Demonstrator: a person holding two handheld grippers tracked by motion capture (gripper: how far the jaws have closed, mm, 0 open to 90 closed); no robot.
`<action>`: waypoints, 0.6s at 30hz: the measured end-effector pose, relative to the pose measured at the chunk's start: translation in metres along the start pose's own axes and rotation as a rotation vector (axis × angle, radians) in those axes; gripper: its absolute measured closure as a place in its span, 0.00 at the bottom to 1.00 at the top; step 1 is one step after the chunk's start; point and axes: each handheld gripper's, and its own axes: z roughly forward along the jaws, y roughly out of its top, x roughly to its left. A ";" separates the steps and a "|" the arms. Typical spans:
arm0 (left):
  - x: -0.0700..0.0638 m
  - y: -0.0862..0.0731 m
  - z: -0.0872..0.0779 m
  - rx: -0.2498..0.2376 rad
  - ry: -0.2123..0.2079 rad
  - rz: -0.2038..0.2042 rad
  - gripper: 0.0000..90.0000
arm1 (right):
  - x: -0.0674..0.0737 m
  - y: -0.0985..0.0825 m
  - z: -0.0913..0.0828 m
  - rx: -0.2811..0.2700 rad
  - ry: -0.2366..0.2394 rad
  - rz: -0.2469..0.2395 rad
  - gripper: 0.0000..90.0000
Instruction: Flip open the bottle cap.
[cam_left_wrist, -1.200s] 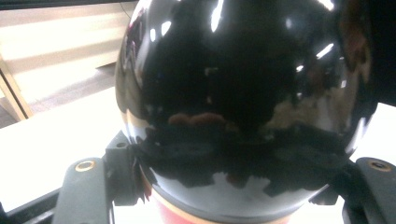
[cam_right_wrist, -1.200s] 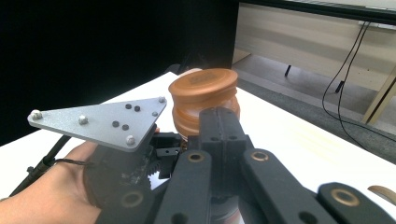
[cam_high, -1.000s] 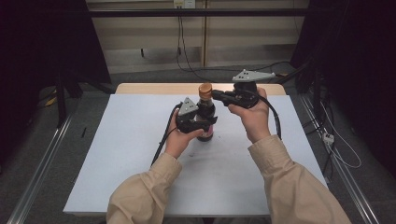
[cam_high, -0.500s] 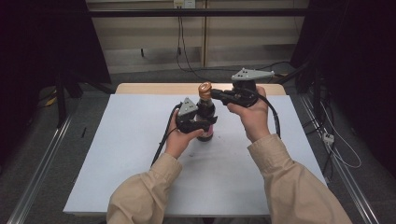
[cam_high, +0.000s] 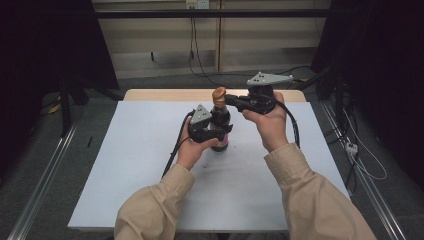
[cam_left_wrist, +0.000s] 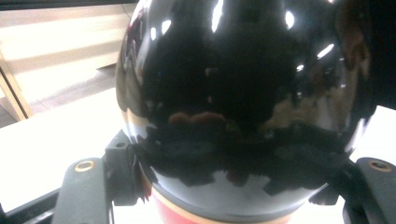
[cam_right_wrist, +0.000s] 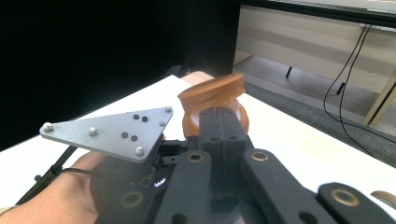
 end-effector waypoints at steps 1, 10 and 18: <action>0.000 0.000 0.000 -0.002 0.000 -0.002 0.34 | 0.000 0.000 0.000 0.000 -0.001 0.000 1.00; -0.001 0.000 0.001 -0.009 0.017 -0.003 0.34 | 0.001 0.003 0.001 -0.009 -0.005 -0.003 1.00; -0.001 0.000 0.001 -0.008 0.016 0.001 0.33 | 0.001 0.005 0.001 -0.007 -0.009 -0.004 1.00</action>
